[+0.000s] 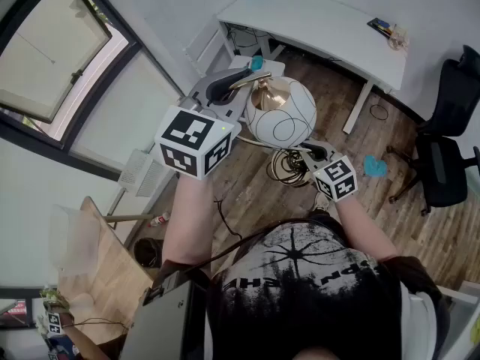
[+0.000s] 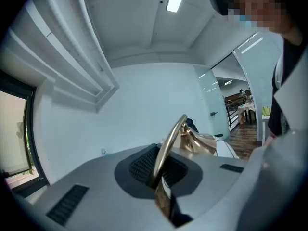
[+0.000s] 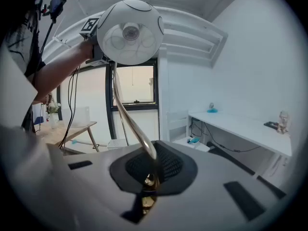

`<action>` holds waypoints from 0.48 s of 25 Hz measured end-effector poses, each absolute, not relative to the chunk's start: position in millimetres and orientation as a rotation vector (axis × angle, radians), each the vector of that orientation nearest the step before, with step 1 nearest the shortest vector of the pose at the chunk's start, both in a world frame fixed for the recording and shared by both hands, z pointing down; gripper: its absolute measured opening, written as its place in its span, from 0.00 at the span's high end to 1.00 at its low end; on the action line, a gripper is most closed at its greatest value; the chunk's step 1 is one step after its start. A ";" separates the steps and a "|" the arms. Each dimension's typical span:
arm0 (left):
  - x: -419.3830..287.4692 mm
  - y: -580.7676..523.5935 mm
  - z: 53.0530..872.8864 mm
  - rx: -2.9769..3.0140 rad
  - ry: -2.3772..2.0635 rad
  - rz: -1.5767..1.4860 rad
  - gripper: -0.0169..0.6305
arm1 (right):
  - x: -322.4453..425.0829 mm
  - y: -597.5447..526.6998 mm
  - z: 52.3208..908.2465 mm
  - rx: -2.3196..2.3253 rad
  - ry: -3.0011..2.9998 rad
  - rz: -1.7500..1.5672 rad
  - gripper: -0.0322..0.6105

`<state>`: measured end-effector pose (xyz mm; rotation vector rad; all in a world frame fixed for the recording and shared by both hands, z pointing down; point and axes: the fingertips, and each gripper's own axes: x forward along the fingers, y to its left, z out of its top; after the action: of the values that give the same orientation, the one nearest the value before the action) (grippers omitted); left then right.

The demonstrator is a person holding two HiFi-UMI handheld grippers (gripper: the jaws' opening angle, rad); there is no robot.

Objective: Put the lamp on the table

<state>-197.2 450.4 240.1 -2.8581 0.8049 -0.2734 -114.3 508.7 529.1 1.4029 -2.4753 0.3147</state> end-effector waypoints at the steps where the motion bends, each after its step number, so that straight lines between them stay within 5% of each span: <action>1: -197.5 452.3 240.9 -2.858 0.804 -0.275 0.95 | -114.9 510.7 530.0 1.403 -2.474 0.318 0.92; 12: -202.6 456.9 243.8 -2.868 0.805 -0.268 0.95 | -116.6 514.3 532.0 1.410 -2.458 0.325 0.92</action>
<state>-202.6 456.9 243.8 -2.8676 0.8051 -0.2677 -116.6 514.3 532.0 1.4096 -2.4582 0.3251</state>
